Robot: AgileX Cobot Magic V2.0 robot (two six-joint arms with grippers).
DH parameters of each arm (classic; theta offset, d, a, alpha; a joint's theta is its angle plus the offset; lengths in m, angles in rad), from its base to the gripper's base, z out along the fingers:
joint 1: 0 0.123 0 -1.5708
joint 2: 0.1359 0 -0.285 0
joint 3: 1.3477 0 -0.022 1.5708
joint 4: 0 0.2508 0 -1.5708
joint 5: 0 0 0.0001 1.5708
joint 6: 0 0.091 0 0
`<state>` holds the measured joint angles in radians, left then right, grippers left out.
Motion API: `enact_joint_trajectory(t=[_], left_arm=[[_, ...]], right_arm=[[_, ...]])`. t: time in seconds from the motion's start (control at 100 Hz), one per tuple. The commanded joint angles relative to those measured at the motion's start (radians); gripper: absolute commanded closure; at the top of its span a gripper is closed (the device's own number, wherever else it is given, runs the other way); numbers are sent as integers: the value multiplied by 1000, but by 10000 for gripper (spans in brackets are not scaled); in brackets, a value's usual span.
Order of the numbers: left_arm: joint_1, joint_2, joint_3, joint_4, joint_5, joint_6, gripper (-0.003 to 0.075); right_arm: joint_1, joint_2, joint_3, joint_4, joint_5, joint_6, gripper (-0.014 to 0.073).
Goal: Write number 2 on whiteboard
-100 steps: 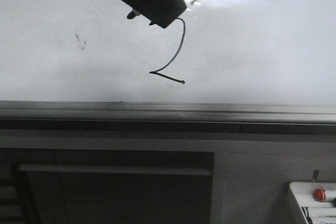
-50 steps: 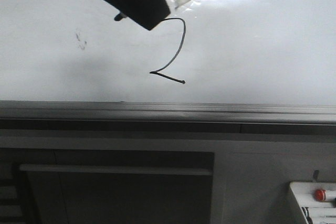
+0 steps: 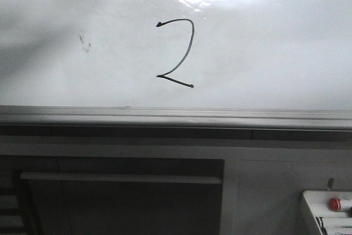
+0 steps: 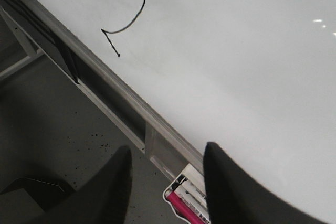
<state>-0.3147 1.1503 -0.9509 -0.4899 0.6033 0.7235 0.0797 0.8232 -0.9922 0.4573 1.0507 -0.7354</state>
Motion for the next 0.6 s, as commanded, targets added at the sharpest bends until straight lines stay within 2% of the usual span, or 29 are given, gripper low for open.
enact_joint_trajectory(t=[0.0,0.37,0.59], left_arm=[[54,-54,52,-37,-179,-69,738],[81,-61,316,-131,-561,-112,738],[81,13,331,-166,-603,-112,738]], right_arm=[[-9,-23,15,21,-79,7,314],[-9,-25,45,23,-104,7,314],[-9,-25,45,23,-106,7,314]])
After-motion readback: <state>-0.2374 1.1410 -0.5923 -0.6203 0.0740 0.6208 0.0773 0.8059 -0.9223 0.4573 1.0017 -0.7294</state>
